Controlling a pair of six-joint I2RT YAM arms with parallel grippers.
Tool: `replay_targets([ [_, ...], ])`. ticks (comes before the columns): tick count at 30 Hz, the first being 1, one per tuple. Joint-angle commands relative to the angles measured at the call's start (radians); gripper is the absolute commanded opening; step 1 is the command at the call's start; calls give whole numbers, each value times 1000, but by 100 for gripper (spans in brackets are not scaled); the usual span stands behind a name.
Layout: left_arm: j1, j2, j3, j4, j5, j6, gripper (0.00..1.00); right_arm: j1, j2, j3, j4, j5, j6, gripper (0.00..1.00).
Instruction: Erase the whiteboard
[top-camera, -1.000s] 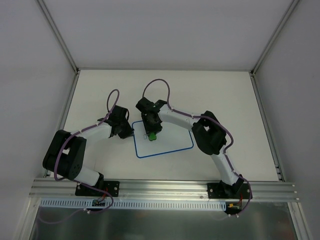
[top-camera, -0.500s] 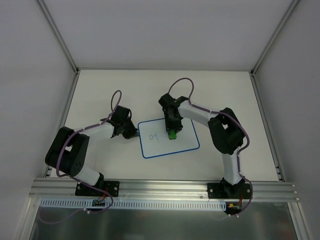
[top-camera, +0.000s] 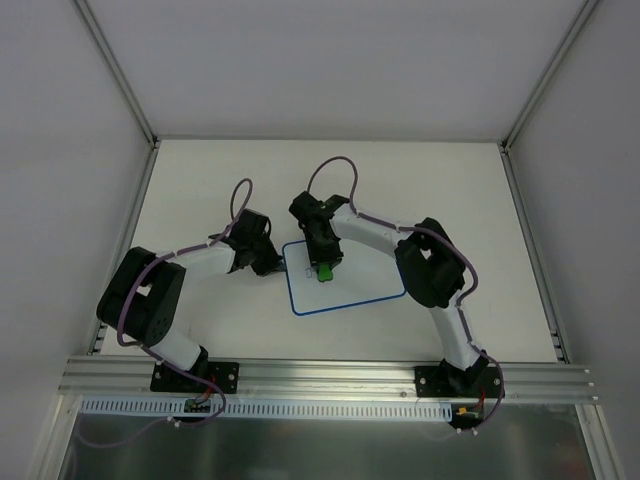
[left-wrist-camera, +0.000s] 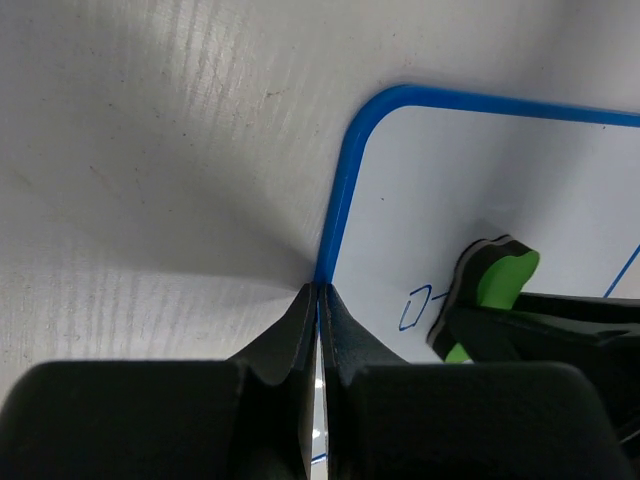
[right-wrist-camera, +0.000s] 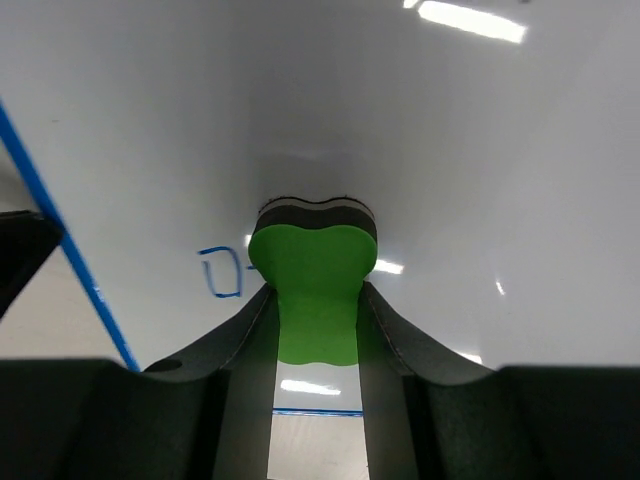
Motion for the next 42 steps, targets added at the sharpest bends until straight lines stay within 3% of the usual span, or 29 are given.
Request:
replay_targets([
  [1,-40,42,-2,-8,10,-25,0,58,92,30,-8,-79,39,0],
  [12,-44,45,-7,8,-19,-44,0,94,132,82,-39,-144,25,0],
  [17,-42,37,-7,6,-41,-58,0,63,26,-66,-83,-41,20,0],
  [22,-42,33,-13,6,-52,-61,0,-44,-136,-261,-83,86,36,1],
  [26,-42,37,-7,8,-49,-58,0,-83,-175,-332,-58,102,49,0],
  [32,-42,40,-5,8,-36,-50,0,-28,-138,-278,18,47,82,0],
  [37,-44,39,-5,11,-33,-48,0,47,-28,-85,17,22,101,0],
  [42,-42,34,-8,11,-36,-48,0,83,55,6,9,-12,120,0],
])
